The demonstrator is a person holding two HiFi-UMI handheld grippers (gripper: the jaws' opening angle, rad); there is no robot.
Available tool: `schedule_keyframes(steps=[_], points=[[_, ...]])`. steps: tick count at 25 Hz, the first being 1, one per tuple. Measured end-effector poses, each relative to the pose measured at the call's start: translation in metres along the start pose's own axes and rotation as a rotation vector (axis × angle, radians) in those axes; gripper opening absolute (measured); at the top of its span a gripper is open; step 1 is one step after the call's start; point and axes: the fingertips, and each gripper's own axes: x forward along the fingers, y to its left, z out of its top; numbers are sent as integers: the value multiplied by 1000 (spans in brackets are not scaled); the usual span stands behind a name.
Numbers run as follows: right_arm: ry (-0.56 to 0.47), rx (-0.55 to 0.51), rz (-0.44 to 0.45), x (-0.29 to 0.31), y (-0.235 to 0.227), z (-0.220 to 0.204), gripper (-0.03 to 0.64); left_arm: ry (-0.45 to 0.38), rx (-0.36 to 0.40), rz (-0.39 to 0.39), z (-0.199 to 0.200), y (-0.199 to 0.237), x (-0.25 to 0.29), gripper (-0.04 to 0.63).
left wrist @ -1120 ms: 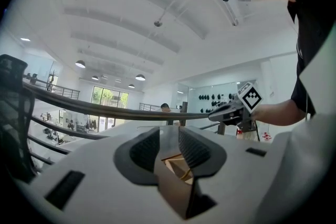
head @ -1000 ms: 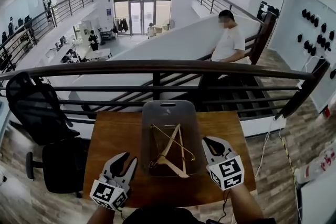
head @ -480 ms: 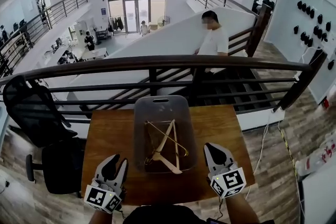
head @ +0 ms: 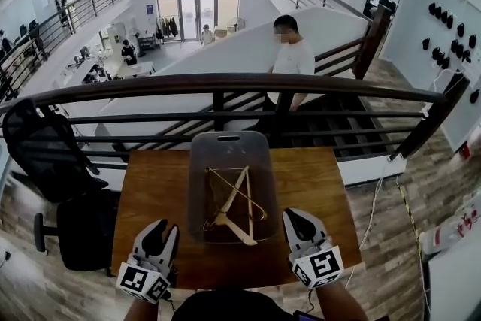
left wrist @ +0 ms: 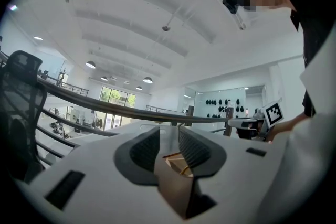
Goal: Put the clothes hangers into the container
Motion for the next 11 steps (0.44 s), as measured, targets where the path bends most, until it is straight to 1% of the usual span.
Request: schedule_keyframes(steps=[5, 11], points=[[-8, 37, 14, 2, 4, 2, -8, 5, -19, -5, -1, -1, 1, 118], [-25, 49, 5, 6, 7, 1, -8, 19, -8, -27, -4, -1, 5, 117]])
